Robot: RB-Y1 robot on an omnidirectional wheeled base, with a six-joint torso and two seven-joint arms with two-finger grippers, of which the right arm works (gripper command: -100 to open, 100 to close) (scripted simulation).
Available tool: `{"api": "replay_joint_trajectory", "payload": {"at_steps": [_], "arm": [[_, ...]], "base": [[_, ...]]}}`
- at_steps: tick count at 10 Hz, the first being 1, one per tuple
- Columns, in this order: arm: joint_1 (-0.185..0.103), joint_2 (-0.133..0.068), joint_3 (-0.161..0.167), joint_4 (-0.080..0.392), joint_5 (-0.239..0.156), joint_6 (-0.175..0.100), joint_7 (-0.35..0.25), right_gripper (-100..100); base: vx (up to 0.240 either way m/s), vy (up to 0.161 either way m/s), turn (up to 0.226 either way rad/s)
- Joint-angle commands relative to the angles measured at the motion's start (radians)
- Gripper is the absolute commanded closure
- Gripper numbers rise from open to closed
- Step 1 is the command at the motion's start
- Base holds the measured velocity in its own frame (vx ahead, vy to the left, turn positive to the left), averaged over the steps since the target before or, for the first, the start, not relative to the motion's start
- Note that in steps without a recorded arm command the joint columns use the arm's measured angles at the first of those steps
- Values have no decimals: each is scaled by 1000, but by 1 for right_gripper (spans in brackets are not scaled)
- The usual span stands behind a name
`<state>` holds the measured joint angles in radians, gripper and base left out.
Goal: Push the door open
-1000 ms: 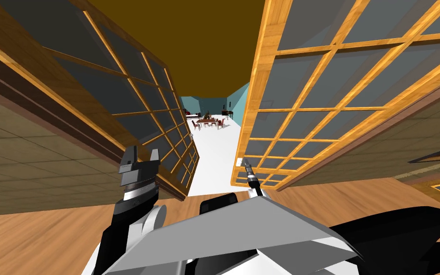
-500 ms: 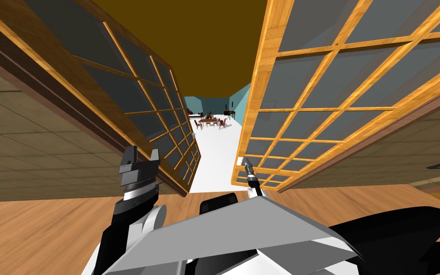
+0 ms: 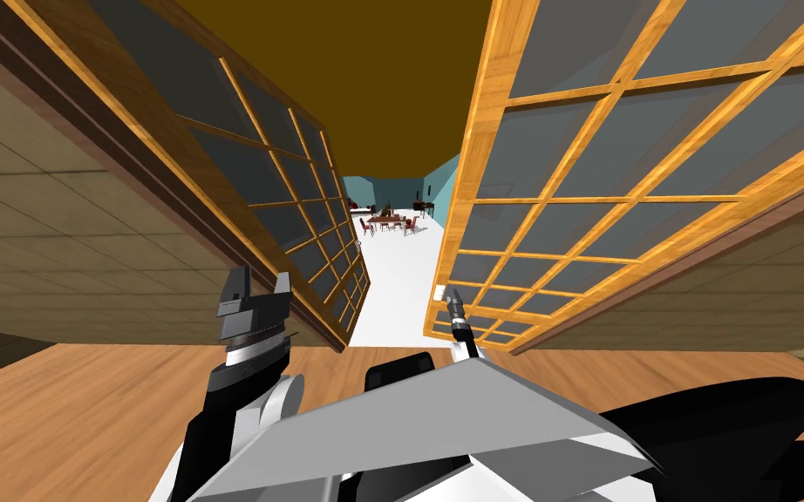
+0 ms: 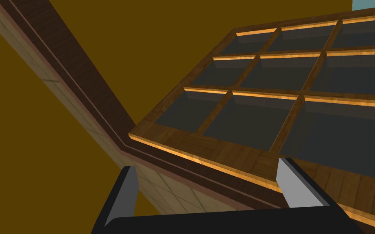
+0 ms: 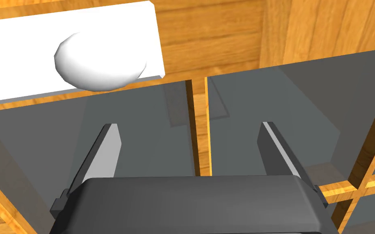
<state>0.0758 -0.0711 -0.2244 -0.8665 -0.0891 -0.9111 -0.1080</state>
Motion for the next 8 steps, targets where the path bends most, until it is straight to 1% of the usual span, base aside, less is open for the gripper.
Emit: {"api": "replay_joint_trajectory", "payload": {"at_steps": [1, 2, 3, 4, 5, 6, 7, 8], "arm": [[-3, 0, 9, 4, -36, -1, -50, -100], [-3, 0, 9, 4, -36, -1, -57, -100], [-6, 0, 17, 7, -68, -1, -97, -100], [-9, 0, 25, 10, -99, -2, -123, -100], [-9, 0, 25, 10, -99, -2, -140, -100], [-12, 1, 33, 13, -130, -2, -175, -100], [-12, 1, 33, 13, -130, -2, -182, -100], [-15, 2, 41, 16, -161, -2, -221, -100]], "base": [[-56, -1, 75], [-39, 1, 44], [-36, -5, 76], [-72, -1, 134], [-54, 2, 68], [-49, -5, 77], [-40, -14, 47], [-43, -11, 101]]}}
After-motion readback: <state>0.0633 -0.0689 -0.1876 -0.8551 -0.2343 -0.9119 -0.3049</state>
